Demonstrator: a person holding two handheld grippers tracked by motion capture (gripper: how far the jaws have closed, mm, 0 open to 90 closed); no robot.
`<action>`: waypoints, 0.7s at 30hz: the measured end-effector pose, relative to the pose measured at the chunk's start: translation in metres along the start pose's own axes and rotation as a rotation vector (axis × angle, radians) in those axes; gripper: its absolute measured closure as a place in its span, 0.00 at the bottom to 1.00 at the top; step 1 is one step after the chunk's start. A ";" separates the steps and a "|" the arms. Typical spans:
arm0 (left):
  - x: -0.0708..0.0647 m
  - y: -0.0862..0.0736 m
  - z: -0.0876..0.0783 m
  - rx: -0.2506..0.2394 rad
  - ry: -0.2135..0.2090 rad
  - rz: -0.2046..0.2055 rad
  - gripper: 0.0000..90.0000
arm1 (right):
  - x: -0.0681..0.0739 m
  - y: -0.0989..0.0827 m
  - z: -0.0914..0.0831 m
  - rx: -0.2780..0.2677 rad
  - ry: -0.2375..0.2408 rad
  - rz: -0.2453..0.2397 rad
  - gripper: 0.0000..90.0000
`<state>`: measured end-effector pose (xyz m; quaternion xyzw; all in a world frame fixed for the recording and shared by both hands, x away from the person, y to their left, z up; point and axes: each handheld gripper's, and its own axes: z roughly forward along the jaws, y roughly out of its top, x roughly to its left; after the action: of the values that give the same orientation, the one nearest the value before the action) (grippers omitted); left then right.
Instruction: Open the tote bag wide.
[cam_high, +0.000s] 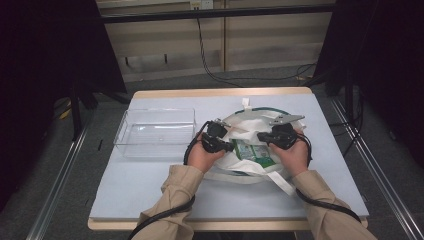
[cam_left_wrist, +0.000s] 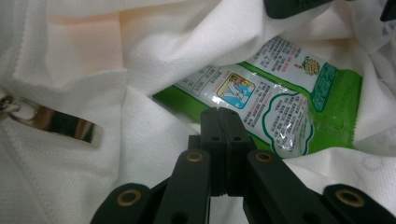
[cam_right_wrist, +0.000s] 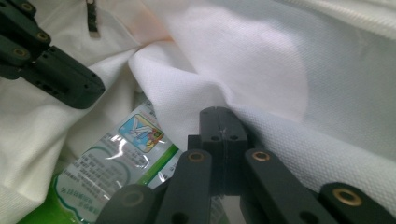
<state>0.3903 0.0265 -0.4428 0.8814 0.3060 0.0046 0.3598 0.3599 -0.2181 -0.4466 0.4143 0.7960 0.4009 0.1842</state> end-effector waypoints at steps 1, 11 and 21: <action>-0.001 -0.001 0.001 -0.016 -0.001 -0.019 1.00 | -0.001 0.000 0.001 0.001 0.002 0.006 1.00; -0.001 -0.004 0.001 -0.005 -0.003 -0.021 1.00 | -0.008 0.000 0.005 -0.005 -0.020 0.038 1.00; 0.002 -0.006 0.000 0.035 -0.002 0.029 1.00 | -0.017 -0.004 0.006 -0.025 -0.045 0.070 1.00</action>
<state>0.3884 0.0312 -0.4466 0.8919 0.2930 0.0034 0.3445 0.3715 -0.2300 -0.4541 0.4487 0.7716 0.4075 0.1929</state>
